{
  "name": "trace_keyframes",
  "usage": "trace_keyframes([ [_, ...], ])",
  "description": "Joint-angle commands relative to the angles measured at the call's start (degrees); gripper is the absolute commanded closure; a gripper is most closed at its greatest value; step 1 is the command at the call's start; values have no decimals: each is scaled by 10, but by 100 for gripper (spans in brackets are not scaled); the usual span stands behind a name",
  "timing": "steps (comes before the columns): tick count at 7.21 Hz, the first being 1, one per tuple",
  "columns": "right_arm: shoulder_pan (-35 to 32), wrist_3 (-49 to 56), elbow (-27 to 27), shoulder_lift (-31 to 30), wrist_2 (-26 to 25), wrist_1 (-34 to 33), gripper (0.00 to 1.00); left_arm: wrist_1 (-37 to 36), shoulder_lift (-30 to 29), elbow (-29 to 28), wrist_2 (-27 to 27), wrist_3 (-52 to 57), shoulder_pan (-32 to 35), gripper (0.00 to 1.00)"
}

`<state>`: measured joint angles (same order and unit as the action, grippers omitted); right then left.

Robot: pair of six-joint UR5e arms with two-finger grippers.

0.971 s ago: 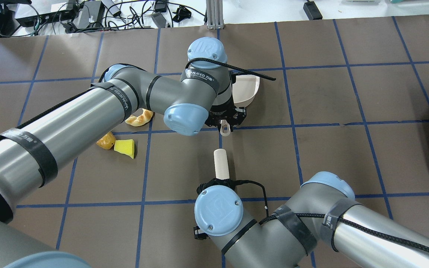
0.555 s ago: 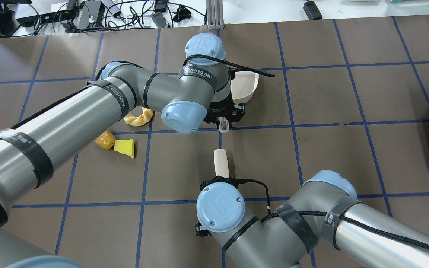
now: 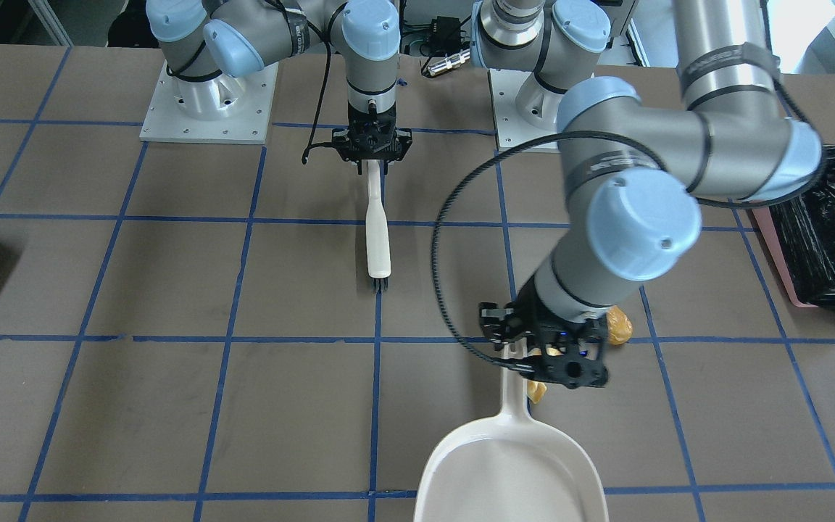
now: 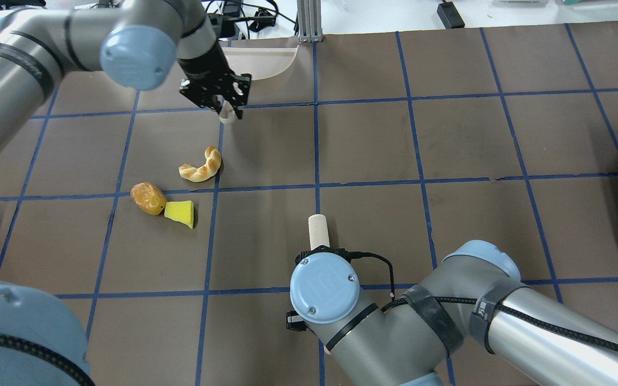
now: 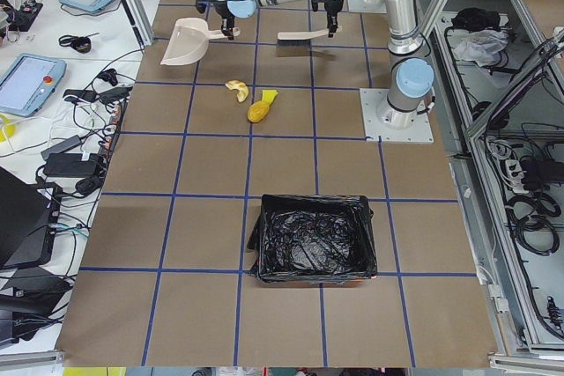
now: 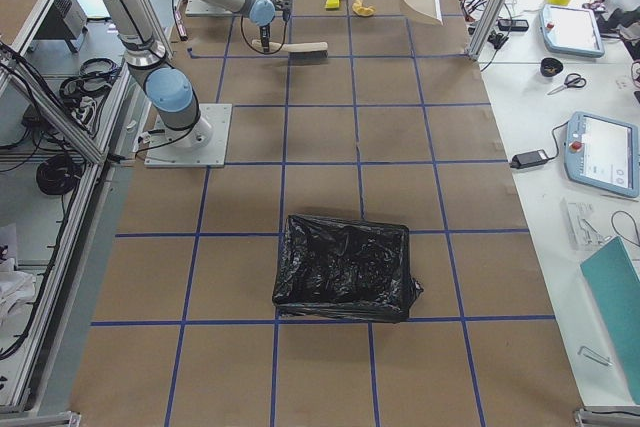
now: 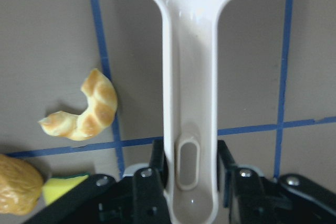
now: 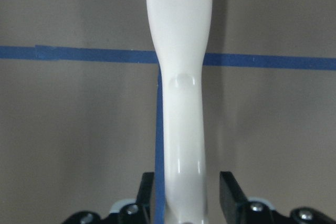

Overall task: Sweep and dump trash in nearest bin
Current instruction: 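Lift the dustpan with the left gripper and set it beside the trash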

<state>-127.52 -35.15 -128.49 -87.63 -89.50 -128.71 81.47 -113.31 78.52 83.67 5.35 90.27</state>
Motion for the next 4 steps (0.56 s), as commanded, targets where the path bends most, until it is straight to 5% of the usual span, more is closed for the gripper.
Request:
trace_keyframes([
  [1,2,4,0,0,-1,6,59,86,32,-5,2,199,-113,100],
  [4,4,6,1,-1,0,1,88,99,79,34,137,549,-245,100],
])
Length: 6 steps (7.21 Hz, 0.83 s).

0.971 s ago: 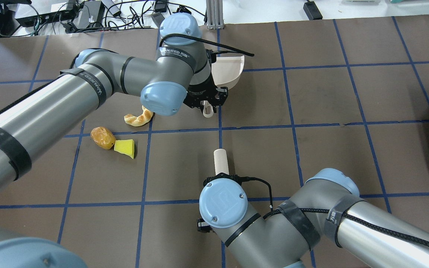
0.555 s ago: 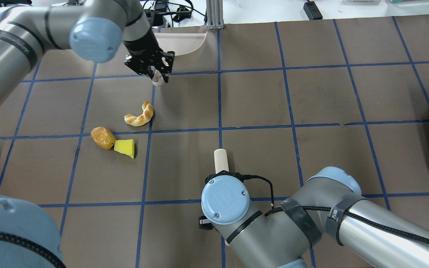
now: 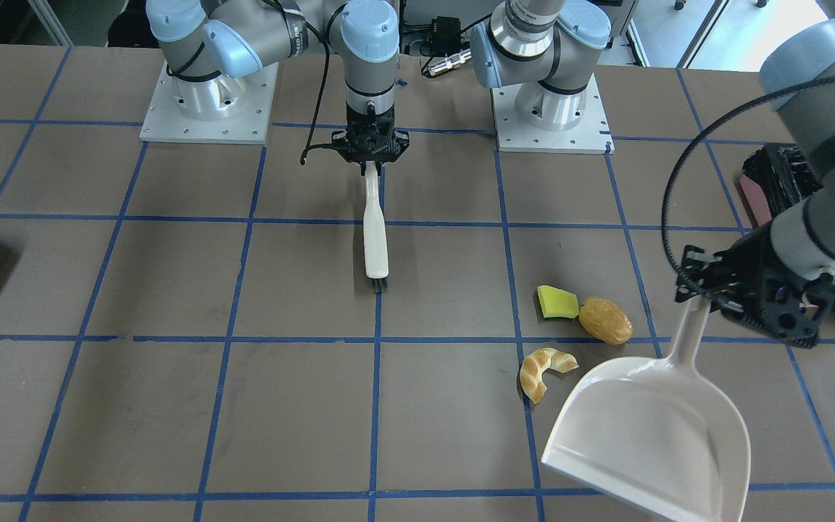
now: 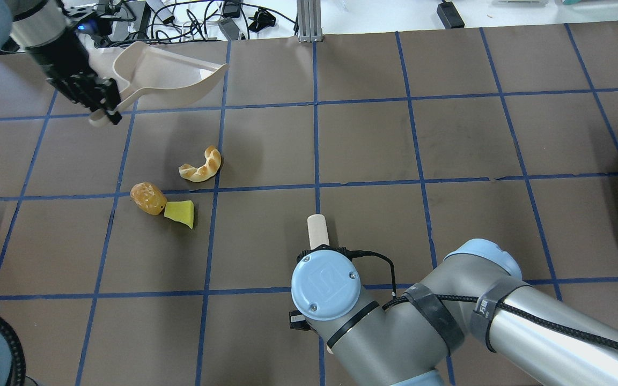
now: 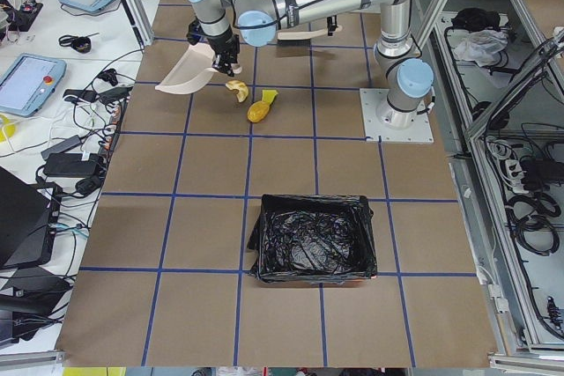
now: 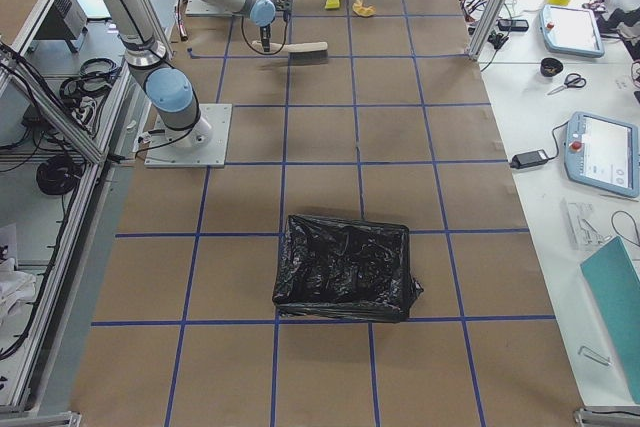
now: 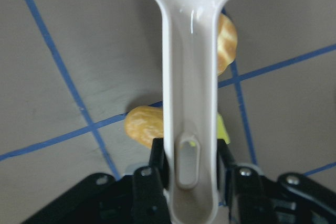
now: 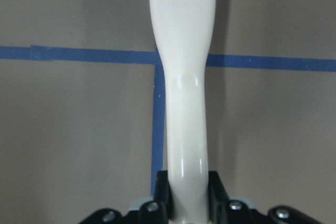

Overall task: Sweep and dump trash in nearest bin
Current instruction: 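Lift the dustpan with the left gripper and set it beside the trash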

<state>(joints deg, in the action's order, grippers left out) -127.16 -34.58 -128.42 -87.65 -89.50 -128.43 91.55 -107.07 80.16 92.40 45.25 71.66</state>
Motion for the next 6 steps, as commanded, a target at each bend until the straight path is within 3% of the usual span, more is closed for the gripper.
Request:
trace_keyframes([
  [1,2,1,2,-1,-1,-2,98,-26,21,39,65,248,-109,100],
  [3,6,-1,18,-14,-8,3,100,-187,17,106,94,552,-169,100],
  [4,13,-8,32,-20,-9,4,100,-214,10,127,99,656,-204,100],
  [6,44,-13,38,-20,-10,12,100,-269,-6,137,98,767,-221,100],
])
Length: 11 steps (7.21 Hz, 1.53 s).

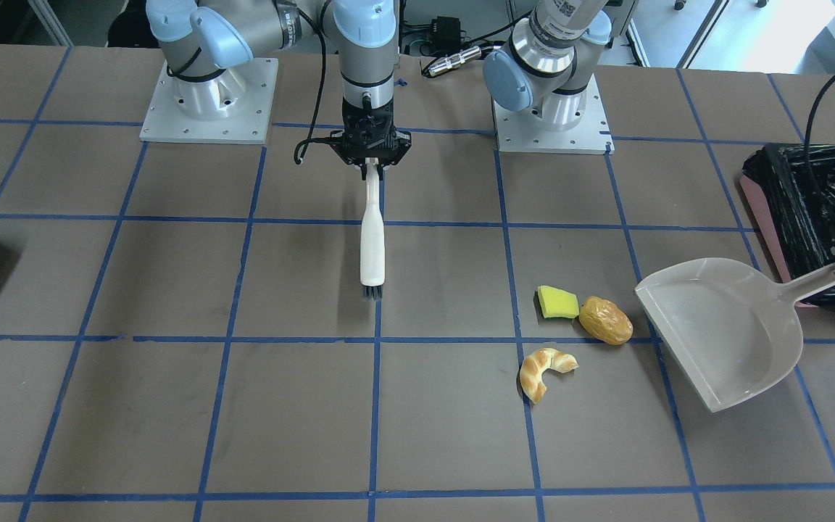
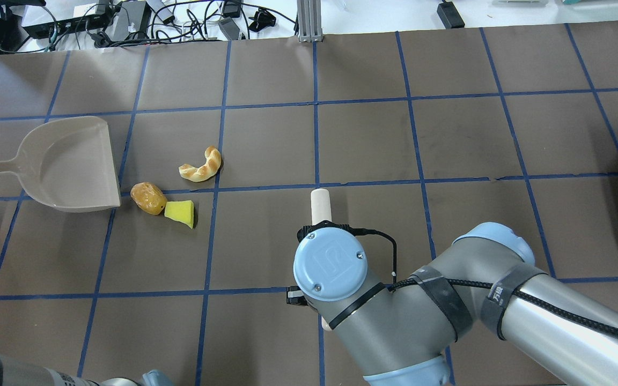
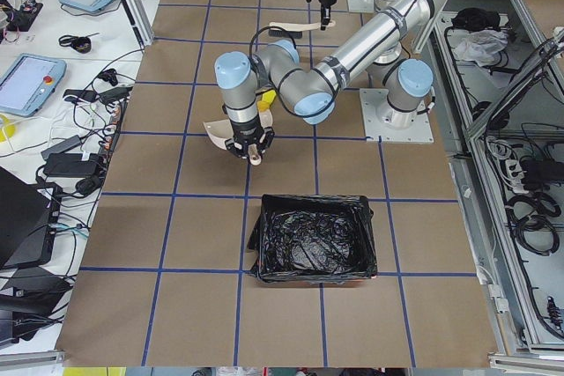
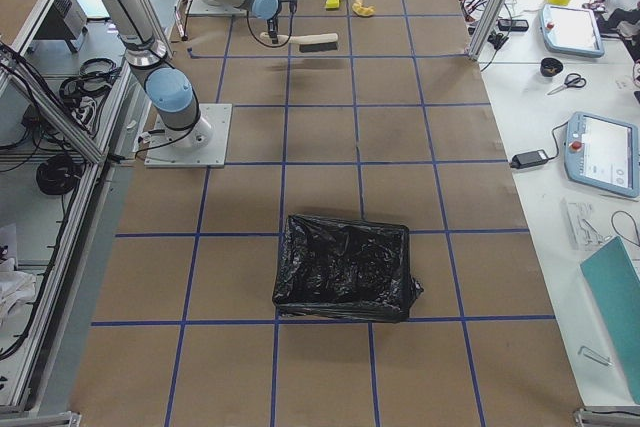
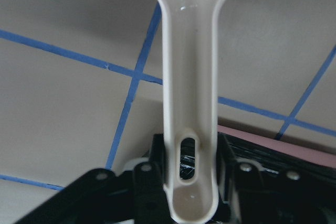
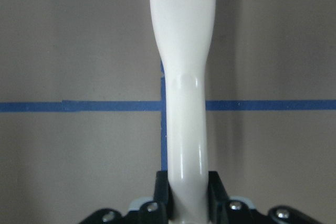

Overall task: Sweep and dump trash in nearest bin
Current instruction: 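Lift the dustpan with the left gripper and set it beside the trash, then sweep the potato piece and sponge into the dustpan with the right gripper's brush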

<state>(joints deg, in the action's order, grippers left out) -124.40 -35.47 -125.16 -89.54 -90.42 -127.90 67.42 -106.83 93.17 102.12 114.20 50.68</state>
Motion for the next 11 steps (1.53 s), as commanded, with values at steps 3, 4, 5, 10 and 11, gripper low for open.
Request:
trace_keyframes([
  [3,25,-109,59,9,9,41,100,-46,-48,7,-4,144,-9,100],
  [4,17,-143,104,36,11,72,100,-46,-63,5,1,146,-8,100],
  [5,3,-192,154,83,21,78,100,-46,-68,5,2,142,-7,100],
  [10,-136,-447,377,292,42,76,100,-45,-80,5,29,121,29,100],
  [11,-150,-494,421,319,43,105,100,-45,-82,4,33,120,30,100],
])
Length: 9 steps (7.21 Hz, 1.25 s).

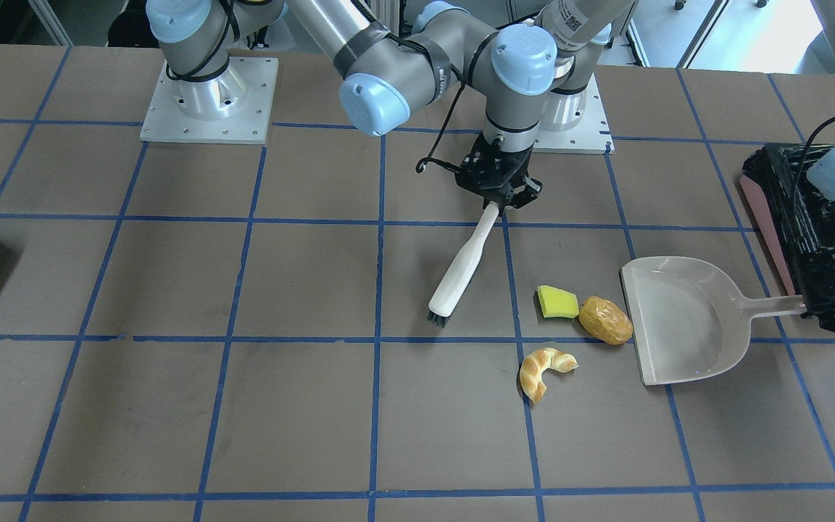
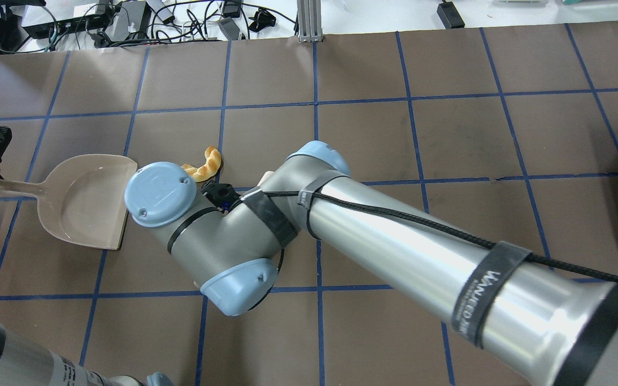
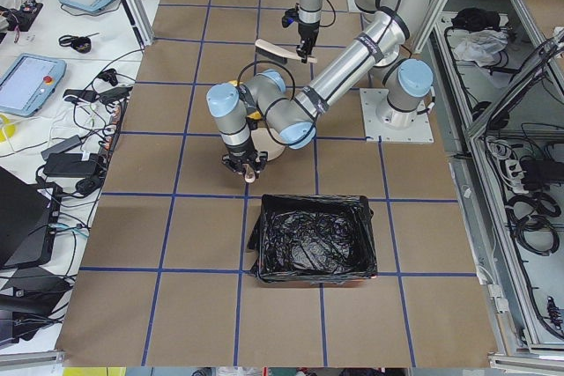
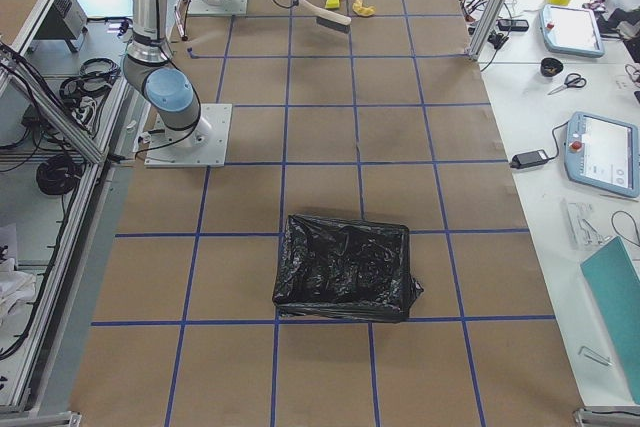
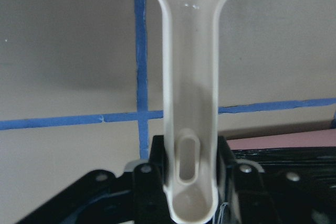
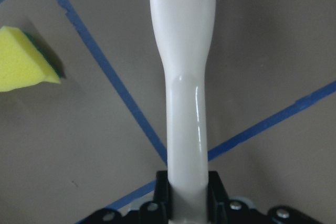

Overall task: Sweep and dump trash in nearest bin
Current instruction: 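Sweep the potato piece and sponge into the dustpan with the right gripper's brush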

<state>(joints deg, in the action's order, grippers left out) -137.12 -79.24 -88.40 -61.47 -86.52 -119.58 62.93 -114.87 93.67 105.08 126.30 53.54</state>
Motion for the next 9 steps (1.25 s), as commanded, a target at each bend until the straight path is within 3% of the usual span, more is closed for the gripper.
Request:
trace_keyframes([
  [1,-34,-104,73,57,4,26,100,-1,-3,-1,7,-1,2,100],
  [4,-60,-159,107,66,-6,26,100,-4,-6,-1,7,-12,3,100],
  [9,-80,-150,147,114,14,45,100,-10,-7,-1,15,-15,10,100],
])
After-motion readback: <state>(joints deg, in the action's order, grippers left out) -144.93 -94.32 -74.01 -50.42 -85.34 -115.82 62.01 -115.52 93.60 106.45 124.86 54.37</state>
